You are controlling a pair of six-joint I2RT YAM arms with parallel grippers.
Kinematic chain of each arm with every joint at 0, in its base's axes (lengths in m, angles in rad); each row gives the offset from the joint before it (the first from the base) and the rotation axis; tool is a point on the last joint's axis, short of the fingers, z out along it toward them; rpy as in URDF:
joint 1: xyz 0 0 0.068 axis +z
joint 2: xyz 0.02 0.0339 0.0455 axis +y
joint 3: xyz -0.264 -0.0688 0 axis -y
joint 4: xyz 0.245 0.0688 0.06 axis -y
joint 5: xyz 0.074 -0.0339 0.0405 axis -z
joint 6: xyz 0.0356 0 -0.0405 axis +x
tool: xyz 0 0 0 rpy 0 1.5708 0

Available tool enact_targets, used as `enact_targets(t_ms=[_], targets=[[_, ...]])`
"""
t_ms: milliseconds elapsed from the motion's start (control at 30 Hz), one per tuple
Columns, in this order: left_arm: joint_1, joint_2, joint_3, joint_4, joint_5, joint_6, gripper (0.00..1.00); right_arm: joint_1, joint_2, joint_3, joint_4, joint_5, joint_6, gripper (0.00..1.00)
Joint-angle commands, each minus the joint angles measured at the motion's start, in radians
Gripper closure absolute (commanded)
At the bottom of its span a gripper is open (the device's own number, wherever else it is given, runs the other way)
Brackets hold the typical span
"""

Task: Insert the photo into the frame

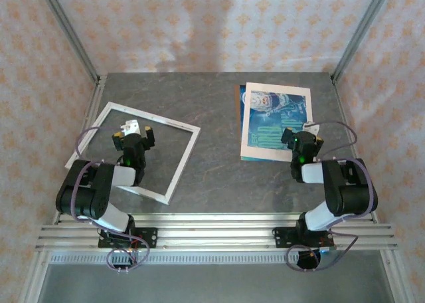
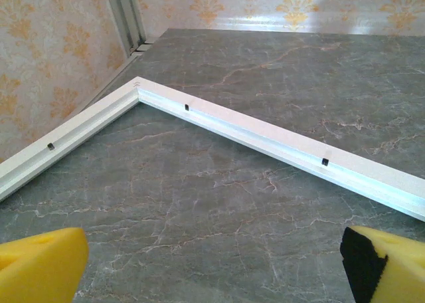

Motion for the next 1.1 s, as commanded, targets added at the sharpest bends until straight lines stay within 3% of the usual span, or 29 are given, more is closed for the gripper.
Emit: enact_targets(t_ms=[0,900,967,1067], targets=[[-0.009,0.005,0.009,0.003,-0.024,-0.008,0.00,-0.002,-0.013,0.016,0.000,-0.002,-0.015,0.01],[-0.009,0.003,0.006,0.010,-0.022,-0.004,0.00,-0.008,-0.017,0.016,0.000,-0.021,-0.016,0.01],[-0.015,-0.033,0.002,-0.006,-0.024,0.002,0.00,-0.007,-0.051,0.048,-0.081,-0.019,-0.017,0.01],[-0.029,-0.165,0.027,-0.160,-0.007,0.022,0.00,-0.004,-0.138,0.131,-0.292,-0.016,-0.022,0.01]])
